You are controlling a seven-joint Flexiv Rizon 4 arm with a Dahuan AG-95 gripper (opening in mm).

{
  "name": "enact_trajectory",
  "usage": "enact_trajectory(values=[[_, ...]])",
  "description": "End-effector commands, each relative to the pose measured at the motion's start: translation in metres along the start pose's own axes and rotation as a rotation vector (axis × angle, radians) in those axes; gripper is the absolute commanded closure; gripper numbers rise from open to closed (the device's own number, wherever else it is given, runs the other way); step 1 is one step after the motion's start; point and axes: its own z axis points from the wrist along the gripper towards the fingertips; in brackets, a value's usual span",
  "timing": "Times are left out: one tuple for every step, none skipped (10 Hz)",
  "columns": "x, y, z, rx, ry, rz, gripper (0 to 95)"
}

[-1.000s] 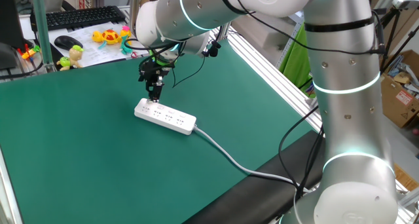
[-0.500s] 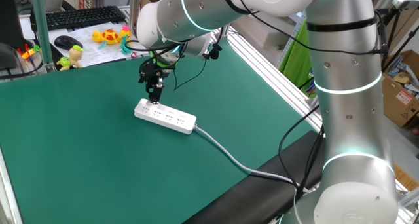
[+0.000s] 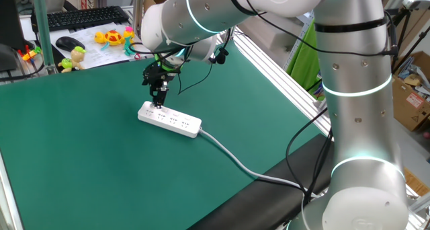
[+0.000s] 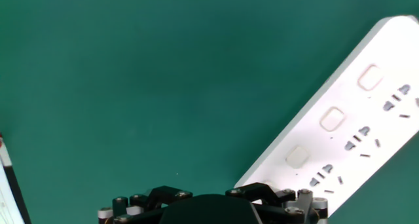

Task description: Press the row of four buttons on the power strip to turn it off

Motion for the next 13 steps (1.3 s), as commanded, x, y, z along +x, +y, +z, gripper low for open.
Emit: enact_trajectory(values=[[-0.0002, 0.0027, 0.0001, 0.003, 0.004, 0.001, 0.0], [0.0000, 0.0031, 0.0012, 0.000, 0.004, 0.001, 0.0], [0.0001, 0.0031, 0.0019, 0.000, 0.006, 0.002, 0.0], [0.0001, 0.0029, 0.0026, 0.001, 0.005, 0.003, 0.0], [0.0001, 0.0020, 0.0038, 0.003, 0.005, -0.003, 0.0], [0.0001, 0.0016, 0.0044, 0.005, 0.004, -0.008, 0.0], [0.0001, 0.0015, 0.0050, 0.007, 0.004, -0.008, 0.0], [0.0001, 0.0015, 0.0050, 0.013, 0.002, -0.011, 0.0], [0.0001, 0.0013, 0.0050, 0.013, 0.002, -0.011, 0.0], [-0.0001, 0.0001, 0.0052, 0.014, 0.003, -0.013, 0.0], [-0.0003, -0.0012, 0.0054, 0.014, 0.004, -0.014, 0.0], [-0.0005, -0.0023, 0.0056, 0.013, 0.006, -0.013, 0.0], [-0.0006, -0.0033, 0.0058, 0.012, 0.006, -0.011, 0.0]])
